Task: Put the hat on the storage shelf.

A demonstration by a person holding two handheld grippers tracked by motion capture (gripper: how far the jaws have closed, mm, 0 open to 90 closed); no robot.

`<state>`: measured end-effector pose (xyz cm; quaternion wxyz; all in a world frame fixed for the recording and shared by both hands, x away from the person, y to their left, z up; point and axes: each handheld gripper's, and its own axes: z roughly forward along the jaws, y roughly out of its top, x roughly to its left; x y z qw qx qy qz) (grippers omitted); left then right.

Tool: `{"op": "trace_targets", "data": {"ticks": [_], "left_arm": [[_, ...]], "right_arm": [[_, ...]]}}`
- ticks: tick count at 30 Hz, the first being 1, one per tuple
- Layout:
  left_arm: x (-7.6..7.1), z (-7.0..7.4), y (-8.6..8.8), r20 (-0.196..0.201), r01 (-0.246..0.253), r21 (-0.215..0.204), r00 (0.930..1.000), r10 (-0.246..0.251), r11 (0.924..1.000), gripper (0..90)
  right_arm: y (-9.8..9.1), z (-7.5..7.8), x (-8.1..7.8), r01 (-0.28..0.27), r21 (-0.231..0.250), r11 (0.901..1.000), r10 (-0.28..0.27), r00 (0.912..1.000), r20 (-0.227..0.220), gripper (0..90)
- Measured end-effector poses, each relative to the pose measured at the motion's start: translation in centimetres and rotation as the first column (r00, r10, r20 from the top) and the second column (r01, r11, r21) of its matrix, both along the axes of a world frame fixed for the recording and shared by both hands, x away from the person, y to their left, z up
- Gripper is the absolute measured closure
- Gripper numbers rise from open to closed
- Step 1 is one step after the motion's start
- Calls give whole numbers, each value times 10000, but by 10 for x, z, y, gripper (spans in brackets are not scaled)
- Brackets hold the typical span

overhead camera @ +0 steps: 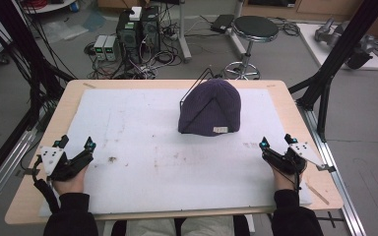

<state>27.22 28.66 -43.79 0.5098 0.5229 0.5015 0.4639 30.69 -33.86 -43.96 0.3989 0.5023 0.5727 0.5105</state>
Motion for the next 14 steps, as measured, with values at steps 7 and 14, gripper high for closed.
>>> {"op": "trace_targets", "data": {"ticks": [7,14], "left_arm": [[1,0,0,-11,61,-24,10000,-61,10000,209],[1,-1,2,-149,180,-101,9997,-181,9998,202]], "right_arm": [[0,-1,0,-75,90,9999,76,9999,-114,124],[-1,-1,1,-174,158,9997,178,9995,-253,124]]}}
